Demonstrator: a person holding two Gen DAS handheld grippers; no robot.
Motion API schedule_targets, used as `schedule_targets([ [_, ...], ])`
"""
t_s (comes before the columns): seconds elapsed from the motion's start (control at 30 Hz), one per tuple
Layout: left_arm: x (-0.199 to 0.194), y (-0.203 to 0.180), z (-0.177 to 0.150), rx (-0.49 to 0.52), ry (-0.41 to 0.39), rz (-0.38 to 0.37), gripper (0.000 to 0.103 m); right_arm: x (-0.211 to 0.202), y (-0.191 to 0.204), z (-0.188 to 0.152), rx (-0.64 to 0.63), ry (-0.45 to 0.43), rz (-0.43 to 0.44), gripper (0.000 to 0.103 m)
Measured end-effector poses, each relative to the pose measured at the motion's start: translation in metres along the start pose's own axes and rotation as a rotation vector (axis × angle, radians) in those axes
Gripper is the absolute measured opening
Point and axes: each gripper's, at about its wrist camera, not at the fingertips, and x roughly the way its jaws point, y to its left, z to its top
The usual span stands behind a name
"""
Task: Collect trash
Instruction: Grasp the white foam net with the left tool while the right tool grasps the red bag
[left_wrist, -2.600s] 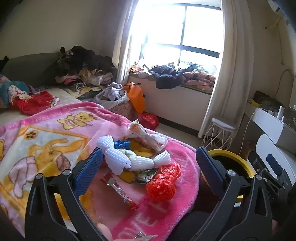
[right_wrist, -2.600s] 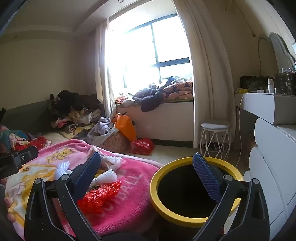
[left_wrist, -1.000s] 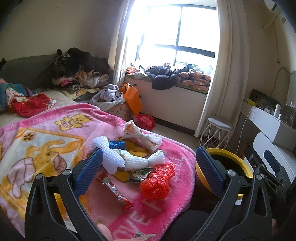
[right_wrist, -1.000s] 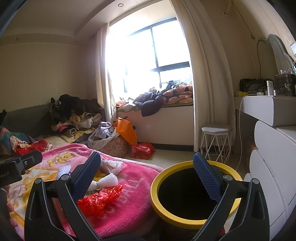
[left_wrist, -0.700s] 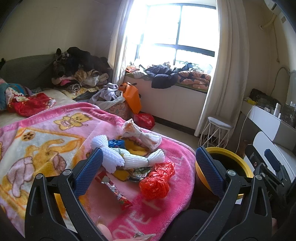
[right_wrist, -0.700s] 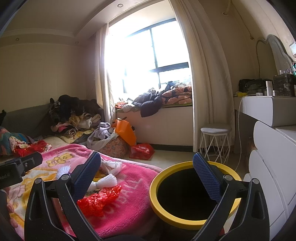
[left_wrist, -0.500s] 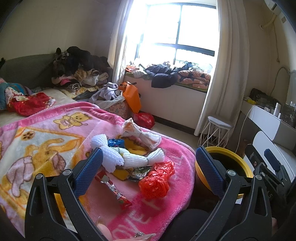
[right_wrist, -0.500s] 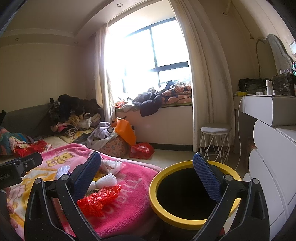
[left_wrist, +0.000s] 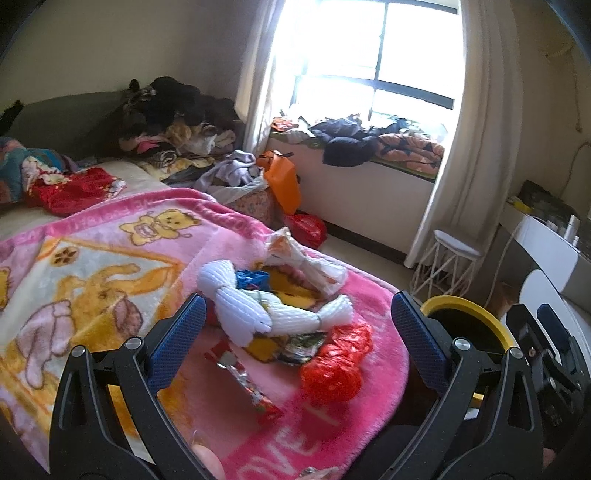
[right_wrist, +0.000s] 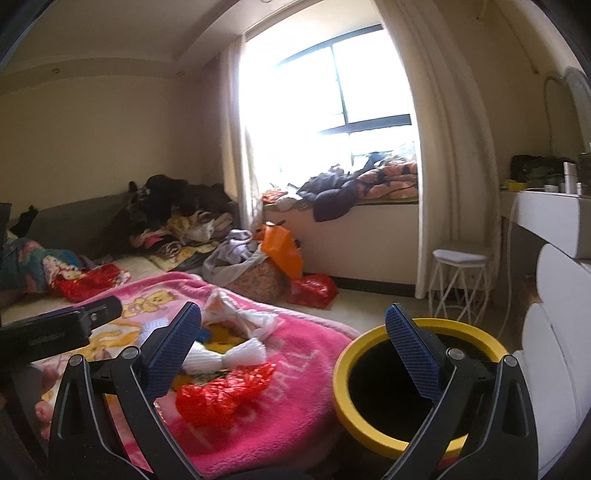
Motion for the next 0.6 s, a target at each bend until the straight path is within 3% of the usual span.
schedule_targets([
  [0.6, 0.029, 0.075, 0.015, -0.161, 0.025, 0.111, 0.092, 0.068, 0.056, 0.011, -0.055, 0.117, 0.141, 0.097],
])
